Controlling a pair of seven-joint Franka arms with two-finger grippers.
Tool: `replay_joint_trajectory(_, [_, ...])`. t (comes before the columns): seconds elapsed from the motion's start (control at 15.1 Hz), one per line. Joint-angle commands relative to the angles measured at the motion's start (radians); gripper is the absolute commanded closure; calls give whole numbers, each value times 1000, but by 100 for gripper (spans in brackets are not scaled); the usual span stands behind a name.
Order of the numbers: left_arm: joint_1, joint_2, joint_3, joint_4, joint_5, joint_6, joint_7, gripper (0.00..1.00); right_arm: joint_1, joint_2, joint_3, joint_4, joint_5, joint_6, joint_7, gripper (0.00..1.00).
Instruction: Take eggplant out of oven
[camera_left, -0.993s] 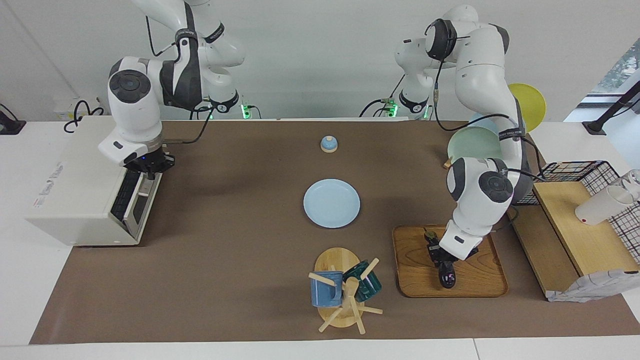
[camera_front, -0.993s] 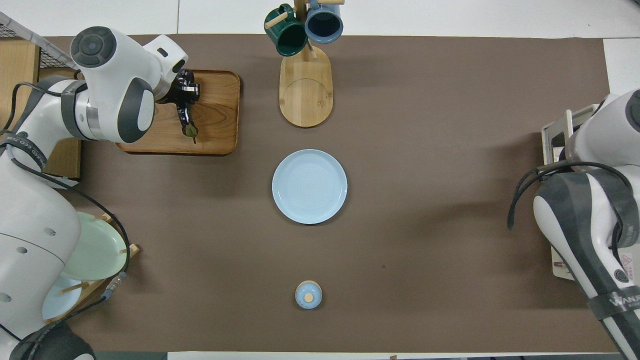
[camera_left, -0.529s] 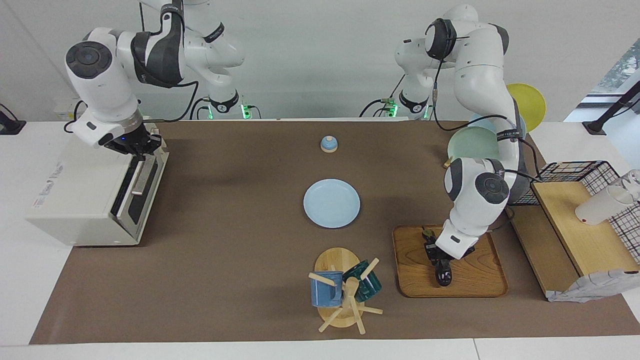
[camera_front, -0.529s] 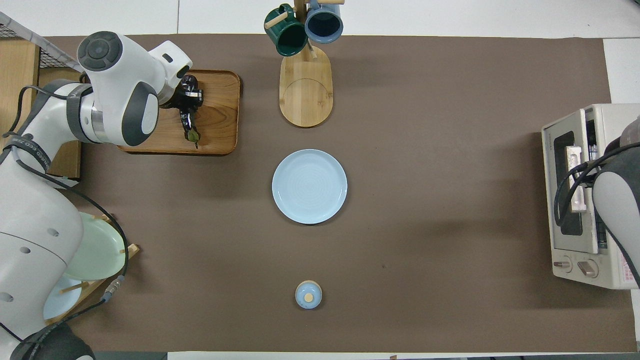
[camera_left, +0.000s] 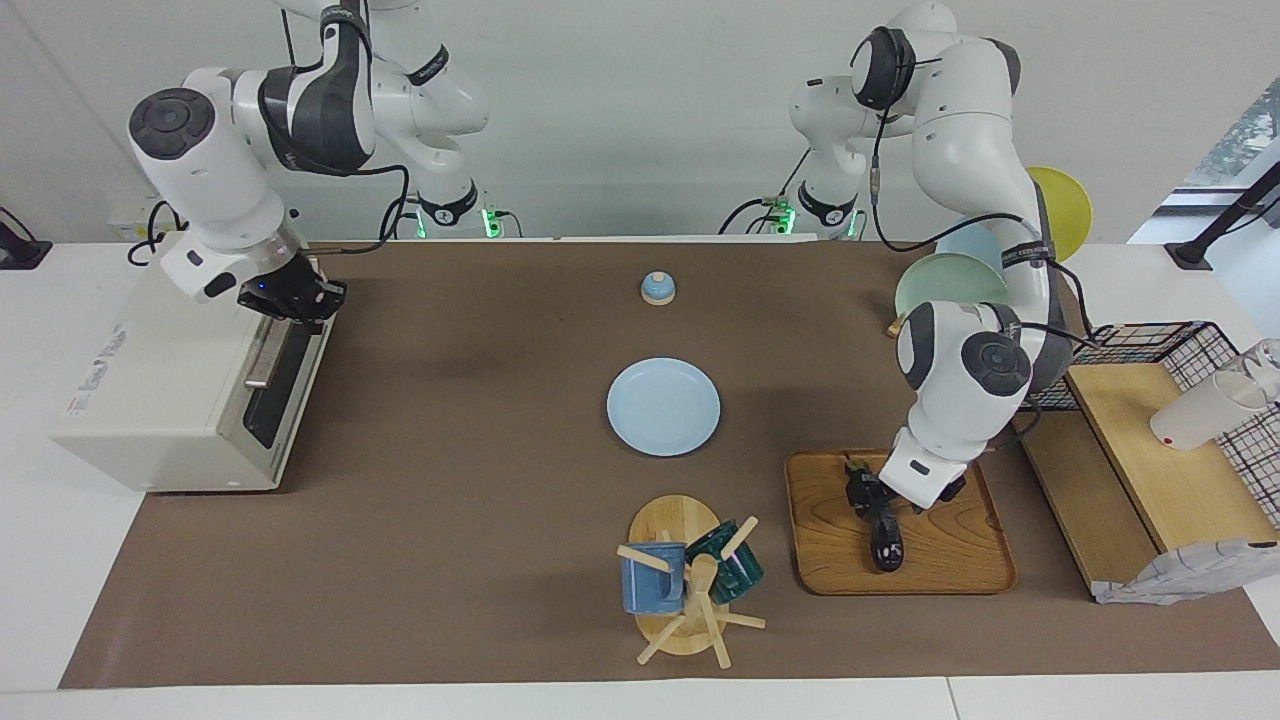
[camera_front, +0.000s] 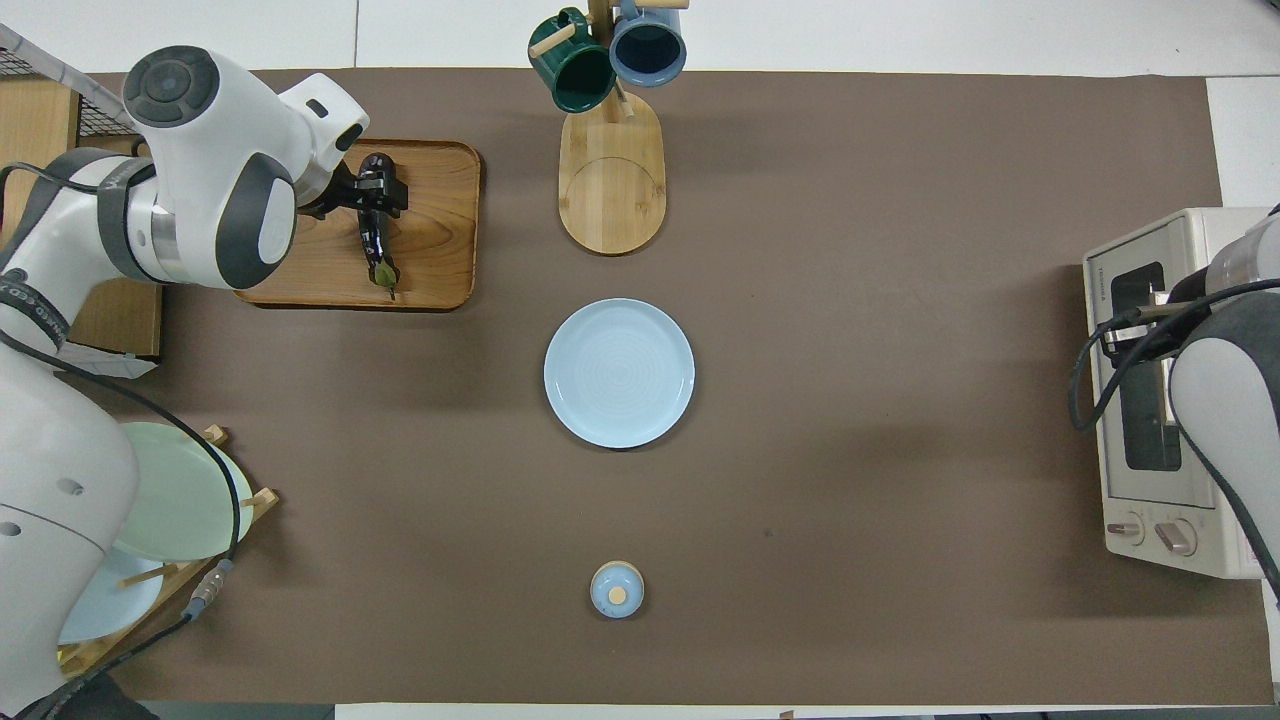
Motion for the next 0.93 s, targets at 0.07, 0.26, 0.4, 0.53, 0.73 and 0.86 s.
replay_joint_trajectory(0.07, [19,-122,2,-32,-16,-106,7,0,-9,-1,6,101,29,-117,14,94])
replay_joint_trajectory(0.26, [28,-208,5,-32,-16,-201,2,0,-3,-3,7,128,31,-148,11,52])
replay_joint_trajectory(0.4, [40,-260,7,-30,-16,-262,0,0,-3,-7,7,131,68,-143,5,0])
replay_joint_trajectory(0.53, [42,-324,7,-39,-16,-329,-9,0,-8,-10,4,135,77,-138,6,0])
replay_joint_trajectory(0.73, [42,-412,5,-56,-16,-461,-9,0,-5,3,6,180,75,-158,5,0])
replay_joint_trajectory(0.86, [36,-496,5,-125,-16,-506,-9,0,-3,22,9,213,74,-189,5,0])
